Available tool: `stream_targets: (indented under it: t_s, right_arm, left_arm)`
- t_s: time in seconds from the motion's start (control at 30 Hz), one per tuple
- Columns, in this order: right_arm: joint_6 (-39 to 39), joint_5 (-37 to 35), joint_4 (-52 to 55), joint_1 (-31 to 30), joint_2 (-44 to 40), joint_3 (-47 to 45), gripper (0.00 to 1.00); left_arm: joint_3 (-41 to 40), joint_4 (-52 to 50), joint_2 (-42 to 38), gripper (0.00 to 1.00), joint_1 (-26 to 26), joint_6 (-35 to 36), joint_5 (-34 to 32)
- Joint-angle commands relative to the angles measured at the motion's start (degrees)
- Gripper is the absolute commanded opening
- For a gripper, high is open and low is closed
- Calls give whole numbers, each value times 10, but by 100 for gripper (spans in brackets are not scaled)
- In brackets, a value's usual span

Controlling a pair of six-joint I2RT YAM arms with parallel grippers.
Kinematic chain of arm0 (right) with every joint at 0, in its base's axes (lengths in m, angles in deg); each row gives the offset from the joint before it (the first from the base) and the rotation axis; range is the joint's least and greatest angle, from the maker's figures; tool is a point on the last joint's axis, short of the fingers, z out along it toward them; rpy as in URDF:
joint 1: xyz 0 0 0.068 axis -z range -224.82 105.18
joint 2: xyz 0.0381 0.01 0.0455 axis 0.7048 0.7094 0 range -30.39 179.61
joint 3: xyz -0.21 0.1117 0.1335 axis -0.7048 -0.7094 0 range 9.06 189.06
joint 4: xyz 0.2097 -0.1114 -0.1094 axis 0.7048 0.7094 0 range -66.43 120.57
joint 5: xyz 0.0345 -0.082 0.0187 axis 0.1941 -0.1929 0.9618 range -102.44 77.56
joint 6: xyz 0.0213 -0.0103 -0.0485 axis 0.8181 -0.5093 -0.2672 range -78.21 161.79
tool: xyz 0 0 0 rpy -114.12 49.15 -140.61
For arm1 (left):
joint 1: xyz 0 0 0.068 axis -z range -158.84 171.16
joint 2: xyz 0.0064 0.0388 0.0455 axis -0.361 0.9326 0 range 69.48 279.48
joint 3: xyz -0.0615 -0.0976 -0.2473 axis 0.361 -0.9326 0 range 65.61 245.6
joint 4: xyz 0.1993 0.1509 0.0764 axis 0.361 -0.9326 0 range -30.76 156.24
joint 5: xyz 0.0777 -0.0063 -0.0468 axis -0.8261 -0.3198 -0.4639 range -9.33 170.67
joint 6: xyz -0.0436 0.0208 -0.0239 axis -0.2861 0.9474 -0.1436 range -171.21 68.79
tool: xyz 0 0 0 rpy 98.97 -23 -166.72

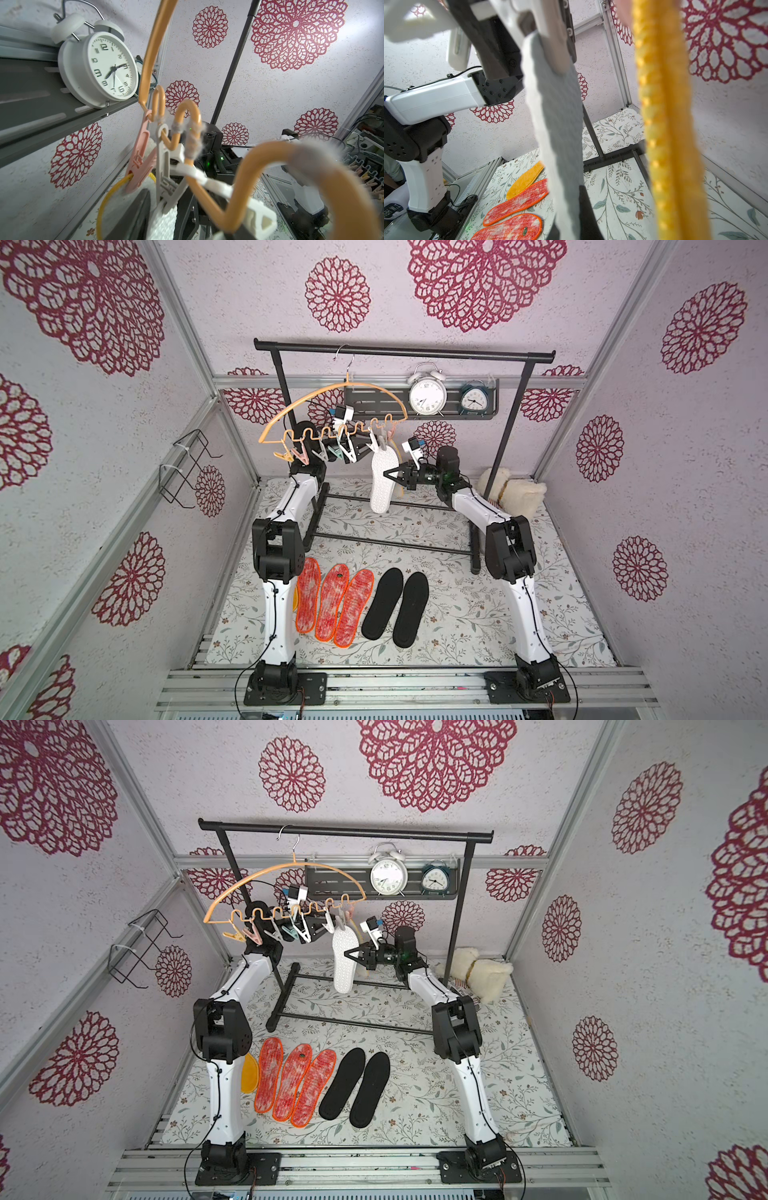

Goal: Take the shoe insoles off the hanger
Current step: Open the clamp at the hanger, then remove the insole from the hanger.

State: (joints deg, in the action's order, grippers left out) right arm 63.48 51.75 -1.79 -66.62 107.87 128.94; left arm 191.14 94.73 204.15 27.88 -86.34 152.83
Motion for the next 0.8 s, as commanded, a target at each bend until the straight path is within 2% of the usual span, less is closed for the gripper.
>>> stream_targets:
  t_s: [0.0,0.2,0.53,0.77]
  right_arm:
    - [7,15,-2,-3,-4,24,2]
    - [9,21,1,-9,-1,29,2]
    - [10,30,9,-15,-3,26,2]
    - [11,31,10,-21,-3,25,1]
  left_arm:
    - [23,12,15,47,6,5,17]
    - [39,22,30,43,8,0,18]
    - [54,25,36,27,14,1,11]
    - [53,26,33,22,17,-1,14]
